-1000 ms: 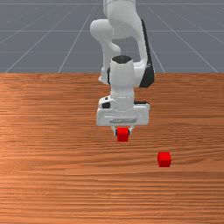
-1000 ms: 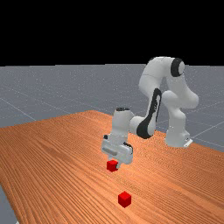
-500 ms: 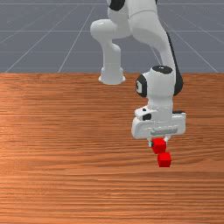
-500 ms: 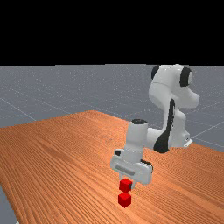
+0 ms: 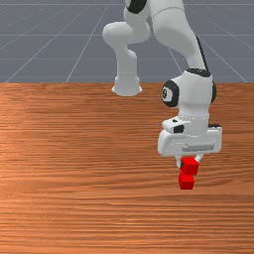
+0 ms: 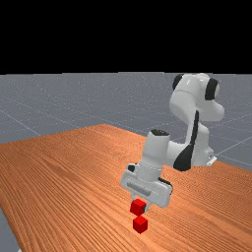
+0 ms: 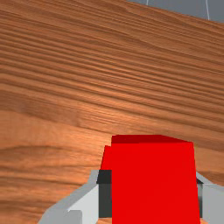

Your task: Stack all the cube

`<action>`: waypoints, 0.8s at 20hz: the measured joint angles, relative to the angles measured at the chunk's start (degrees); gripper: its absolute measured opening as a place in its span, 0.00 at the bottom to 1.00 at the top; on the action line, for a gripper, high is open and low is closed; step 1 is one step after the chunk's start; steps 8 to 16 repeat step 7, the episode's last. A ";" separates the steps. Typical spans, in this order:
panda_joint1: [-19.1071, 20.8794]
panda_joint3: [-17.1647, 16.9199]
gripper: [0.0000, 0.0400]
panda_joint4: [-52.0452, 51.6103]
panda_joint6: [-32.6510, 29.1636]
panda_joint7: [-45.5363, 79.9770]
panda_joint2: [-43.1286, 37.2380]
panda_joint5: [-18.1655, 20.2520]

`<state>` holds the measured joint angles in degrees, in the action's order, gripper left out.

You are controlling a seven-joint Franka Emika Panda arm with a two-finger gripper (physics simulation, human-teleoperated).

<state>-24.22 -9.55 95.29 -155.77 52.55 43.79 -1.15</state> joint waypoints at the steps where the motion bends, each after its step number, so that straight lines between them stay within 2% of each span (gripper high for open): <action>1: -0.31 -0.04 0.47 -0.12 0.05 0.18 0.20 -0.12; 6: -1.33 0.83 0.47 0.08 1.03 0.35 0.65 -0.06; 7: -1.43 0.72 0.68 -0.03 1.27 0.29 0.68 -0.23; 16: -1.43 0.72 0.68 -0.03 1.27 0.29 0.68 -0.23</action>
